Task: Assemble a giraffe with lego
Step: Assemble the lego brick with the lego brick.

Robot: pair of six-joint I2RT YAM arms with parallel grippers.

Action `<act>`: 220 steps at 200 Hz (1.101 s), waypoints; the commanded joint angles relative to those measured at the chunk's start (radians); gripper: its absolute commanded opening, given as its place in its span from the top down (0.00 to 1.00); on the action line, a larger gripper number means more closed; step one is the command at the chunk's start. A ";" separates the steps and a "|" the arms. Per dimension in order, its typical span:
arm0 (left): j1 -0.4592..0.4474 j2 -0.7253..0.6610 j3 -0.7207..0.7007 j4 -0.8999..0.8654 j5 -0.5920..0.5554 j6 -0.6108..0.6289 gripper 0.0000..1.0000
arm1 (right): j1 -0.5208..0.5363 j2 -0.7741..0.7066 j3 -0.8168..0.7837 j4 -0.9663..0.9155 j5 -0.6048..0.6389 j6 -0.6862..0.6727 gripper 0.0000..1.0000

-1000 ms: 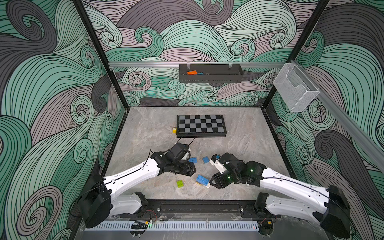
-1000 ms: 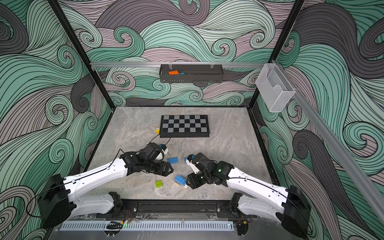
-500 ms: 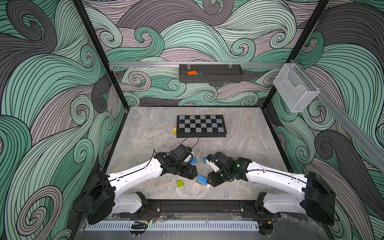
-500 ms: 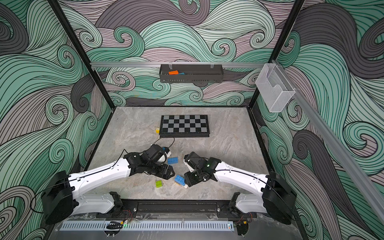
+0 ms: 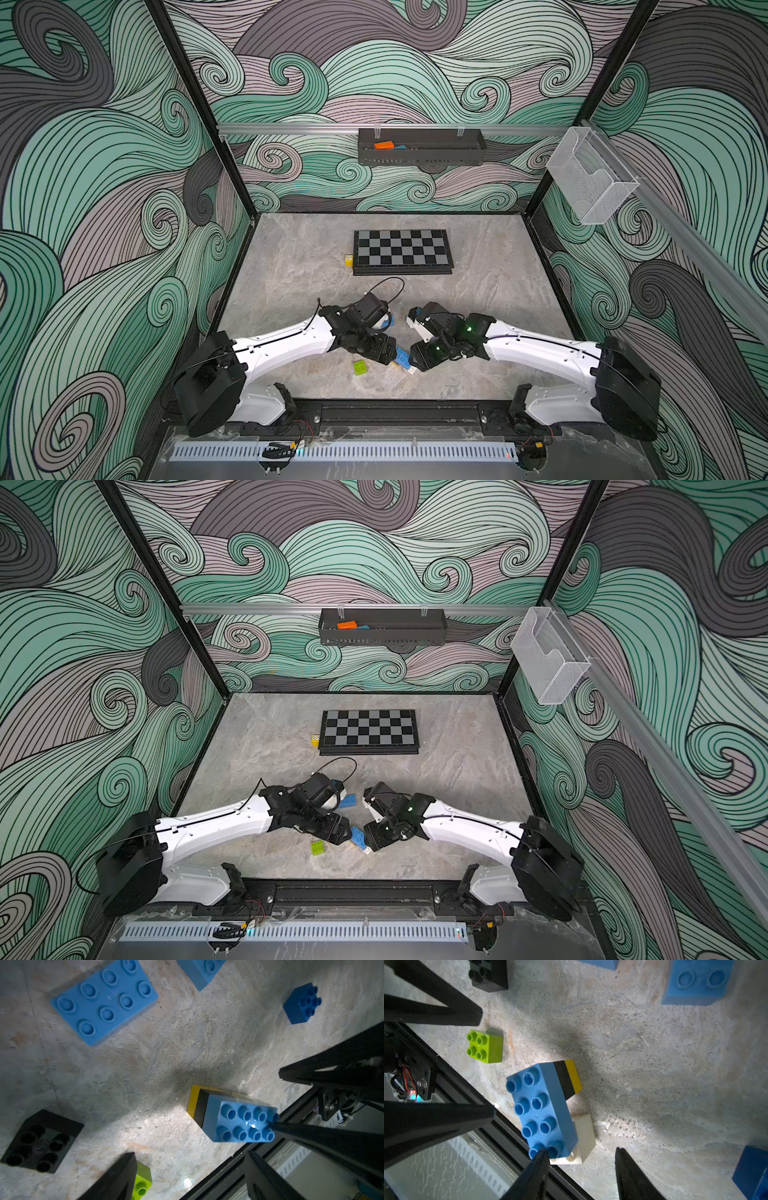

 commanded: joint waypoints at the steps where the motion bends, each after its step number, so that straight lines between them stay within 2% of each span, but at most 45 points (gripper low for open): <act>1: -0.010 0.019 -0.006 0.014 0.003 0.010 0.15 | 0.006 0.017 0.007 -0.044 0.025 -0.013 0.46; 141: -0.008 0.054 0.106 -0.026 -0.037 0.019 0.15 | 0.010 -0.078 0.010 -0.089 0.066 -0.003 0.46; 171: -0.006 0.110 0.113 -0.023 -0.027 0.023 0.15 | 0.010 -0.051 0.037 -0.069 0.053 -0.001 0.46; 220: -0.006 0.114 0.088 -0.017 -0.016 0.017 0.15 | 0.010 -0.050 0.010 -0.033 0.036 0.013 0.46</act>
